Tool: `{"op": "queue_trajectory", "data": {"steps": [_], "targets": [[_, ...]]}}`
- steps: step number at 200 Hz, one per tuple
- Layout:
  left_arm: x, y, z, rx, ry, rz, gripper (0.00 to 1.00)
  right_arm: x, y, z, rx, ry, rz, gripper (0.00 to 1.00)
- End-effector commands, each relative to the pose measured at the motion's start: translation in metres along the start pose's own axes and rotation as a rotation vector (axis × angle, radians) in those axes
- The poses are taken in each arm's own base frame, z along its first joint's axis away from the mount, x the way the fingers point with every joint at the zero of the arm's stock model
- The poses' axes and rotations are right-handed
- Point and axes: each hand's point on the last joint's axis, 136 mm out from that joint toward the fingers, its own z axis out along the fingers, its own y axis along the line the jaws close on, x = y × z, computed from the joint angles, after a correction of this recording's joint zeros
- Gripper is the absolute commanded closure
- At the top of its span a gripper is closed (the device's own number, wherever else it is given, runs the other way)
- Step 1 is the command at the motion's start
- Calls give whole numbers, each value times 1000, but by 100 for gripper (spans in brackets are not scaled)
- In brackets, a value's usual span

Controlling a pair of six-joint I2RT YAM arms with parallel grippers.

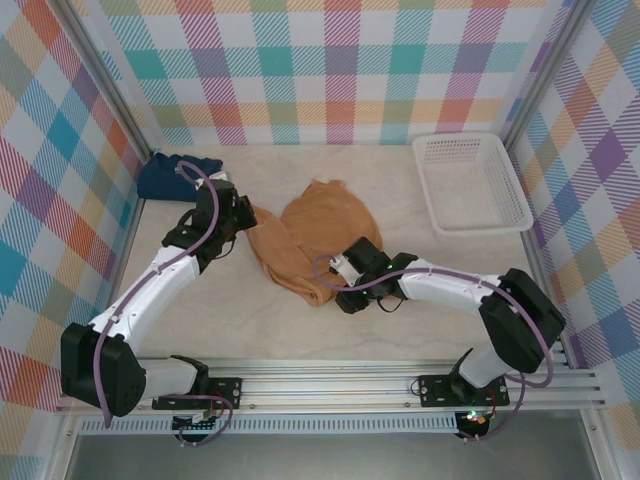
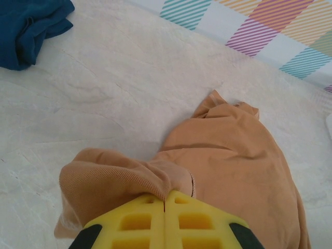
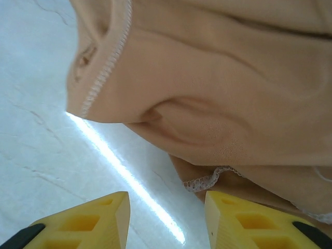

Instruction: Fold the inside-out t-shirt

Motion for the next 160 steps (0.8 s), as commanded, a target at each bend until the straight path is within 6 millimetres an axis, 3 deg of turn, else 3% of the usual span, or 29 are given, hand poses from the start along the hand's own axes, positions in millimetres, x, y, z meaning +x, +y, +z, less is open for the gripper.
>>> {"op": "queue_trajectory", "data": {"steps": [1,54,75,84,90,103,133,146,160], "targets": [[-10,3,-6,2,-49,-17,100,-11,-4,13,32,-38,15,58],[-8,3,-3,1,-40,-12,100,-7,-20,38,107,31,-4,63],[-10,7,-5,-11,-49,-9,100,-1,-22,38,118,57,7,83],[-13,10,-8,-25,-54,-11,100,-5,-20,27,117,48,12,95],[-15,13,-11,-41,-61,-11,100,-11,-18,14,115,27,10,100],[-19,22,-19,-78,-67,-14,100,-29,-17,-24,107,-49,7,100],[-34,21,-45,-77,-97,-23,100,-86,-24,-159,-33,-410,99,100],[-39,21,-57,-85,-98,-14,100,-100,-33,-215,-70,-564,148,100],[-43,20,-70,-75,-105,-2,100,-106,-41,-256,-50,-660,158,100]]}}
